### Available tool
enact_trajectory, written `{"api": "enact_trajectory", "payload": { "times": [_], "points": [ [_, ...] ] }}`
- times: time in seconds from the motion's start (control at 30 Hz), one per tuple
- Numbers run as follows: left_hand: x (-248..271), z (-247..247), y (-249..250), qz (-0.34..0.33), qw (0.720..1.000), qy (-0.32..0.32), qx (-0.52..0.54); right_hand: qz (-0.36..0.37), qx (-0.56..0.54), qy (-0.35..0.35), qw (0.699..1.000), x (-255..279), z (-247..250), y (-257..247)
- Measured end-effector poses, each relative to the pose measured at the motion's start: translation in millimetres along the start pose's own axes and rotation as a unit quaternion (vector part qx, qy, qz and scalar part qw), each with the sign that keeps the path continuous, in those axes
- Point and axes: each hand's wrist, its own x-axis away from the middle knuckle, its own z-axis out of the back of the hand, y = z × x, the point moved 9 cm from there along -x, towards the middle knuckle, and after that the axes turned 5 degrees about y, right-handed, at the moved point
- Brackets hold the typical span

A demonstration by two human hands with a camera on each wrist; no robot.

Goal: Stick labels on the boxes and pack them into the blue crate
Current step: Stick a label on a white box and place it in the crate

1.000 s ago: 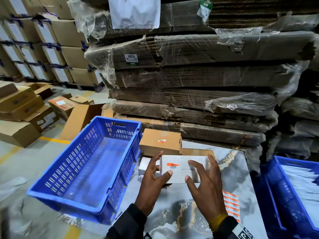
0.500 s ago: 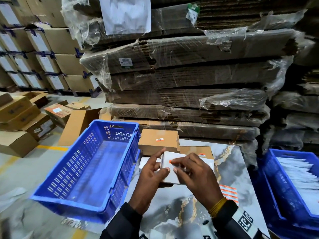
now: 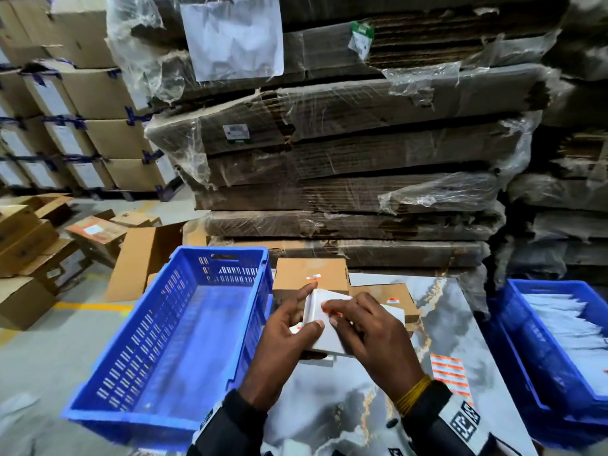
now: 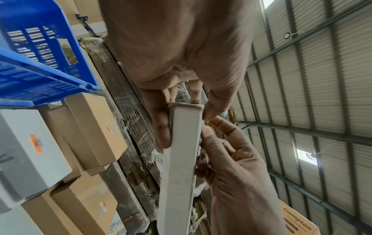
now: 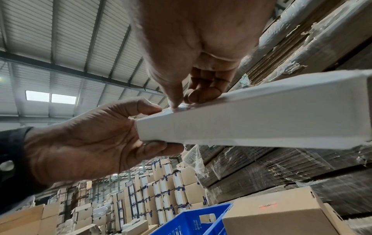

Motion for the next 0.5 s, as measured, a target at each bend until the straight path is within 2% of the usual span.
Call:
{"api": "enact_trajectory", "payload": {
  "times": [0.27, 0.5],
  "points": [
    [-12, 4, 1, 0.001, 1.0, -0.016, -0.003, 0.001, 0.033, -0.009, 0.999, -9, -2, -3],
    [-18, 0, -4, 0.022, 0.999, -0.039, -0.004, 0.003, 0.075, -0.057, 0.996, -24, -4, 1]
  ]
}}
